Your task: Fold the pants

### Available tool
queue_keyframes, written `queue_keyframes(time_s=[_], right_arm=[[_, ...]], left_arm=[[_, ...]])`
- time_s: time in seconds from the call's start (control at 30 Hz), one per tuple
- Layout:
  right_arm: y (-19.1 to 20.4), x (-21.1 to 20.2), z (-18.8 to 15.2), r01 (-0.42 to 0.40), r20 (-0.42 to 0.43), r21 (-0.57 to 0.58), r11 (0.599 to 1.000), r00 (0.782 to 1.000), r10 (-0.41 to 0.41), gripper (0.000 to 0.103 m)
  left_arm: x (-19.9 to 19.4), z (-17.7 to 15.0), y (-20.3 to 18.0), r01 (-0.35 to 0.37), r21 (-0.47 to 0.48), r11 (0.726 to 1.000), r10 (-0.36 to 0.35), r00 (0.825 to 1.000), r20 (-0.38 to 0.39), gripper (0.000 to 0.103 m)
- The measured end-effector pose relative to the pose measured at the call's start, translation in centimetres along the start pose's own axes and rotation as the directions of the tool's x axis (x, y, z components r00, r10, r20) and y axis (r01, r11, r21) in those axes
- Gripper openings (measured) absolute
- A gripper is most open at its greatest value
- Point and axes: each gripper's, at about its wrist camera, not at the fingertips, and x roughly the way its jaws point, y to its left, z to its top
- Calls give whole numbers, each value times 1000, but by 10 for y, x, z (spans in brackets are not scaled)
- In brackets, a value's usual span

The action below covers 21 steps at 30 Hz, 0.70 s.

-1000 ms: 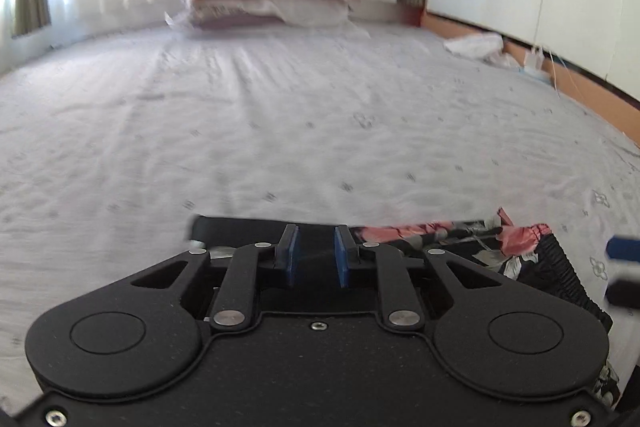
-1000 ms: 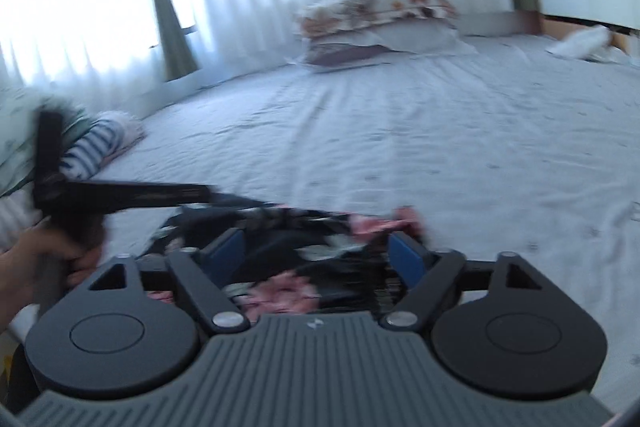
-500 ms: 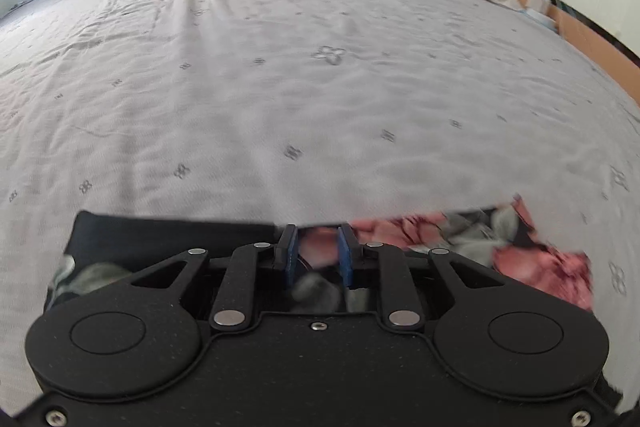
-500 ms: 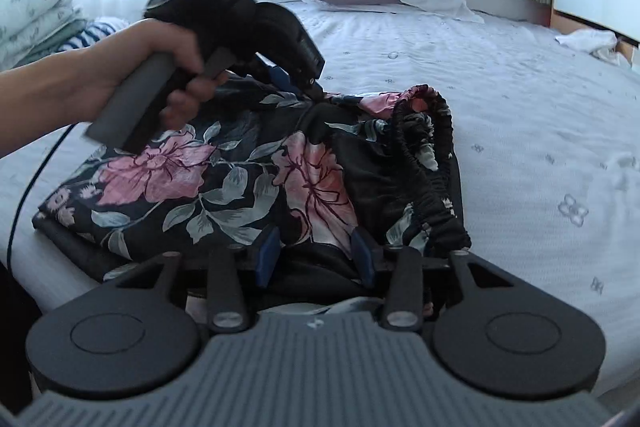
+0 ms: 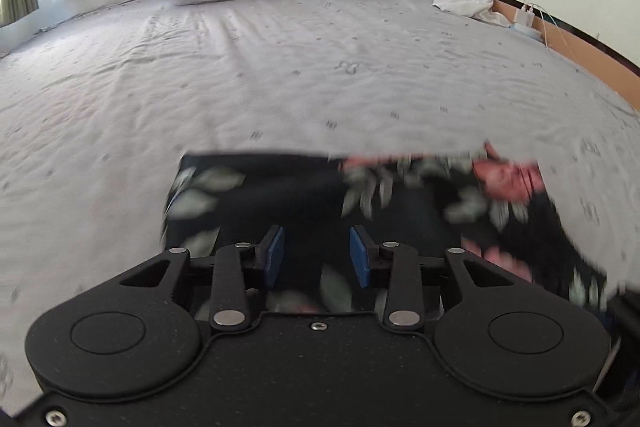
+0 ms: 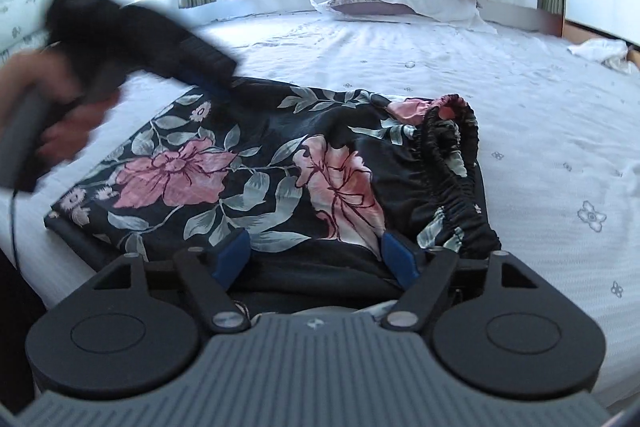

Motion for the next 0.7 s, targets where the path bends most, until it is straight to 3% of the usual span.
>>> queue_keyframes(time_s=[0.2, 0.27, 0.4, 0.5, 0.7], right_arm=[[3, -1, 1, 12, -5, 2, 1000, 1000, -12, 87], [3, -3, 0, 19, -5, -2, 1000, 1000, -19, 88], [4, -10, 0, 35, -7, -12, 999, 999, -35, 90], [5, -17, 0, 46, -2, -13, 999, 999, -46, 94], [15, -24, -6, 93, -1, -90, 992, 996, -94, 96]], left_arm=[[-43, -78, 2, -79, 51, 996, 80, 997, -16, 40], [-58, -94, 6, -94, 48, 994, 93, 995, 20, 43], [-78, -105, 13, -113, 12, 994, 112, 994, 16, 44], [-82, -106, 21, -132, -14, 991, 132, 991, 7, 51], [-92, -118, 29, -134, -57, 989, 134, 991, 0, 53]])
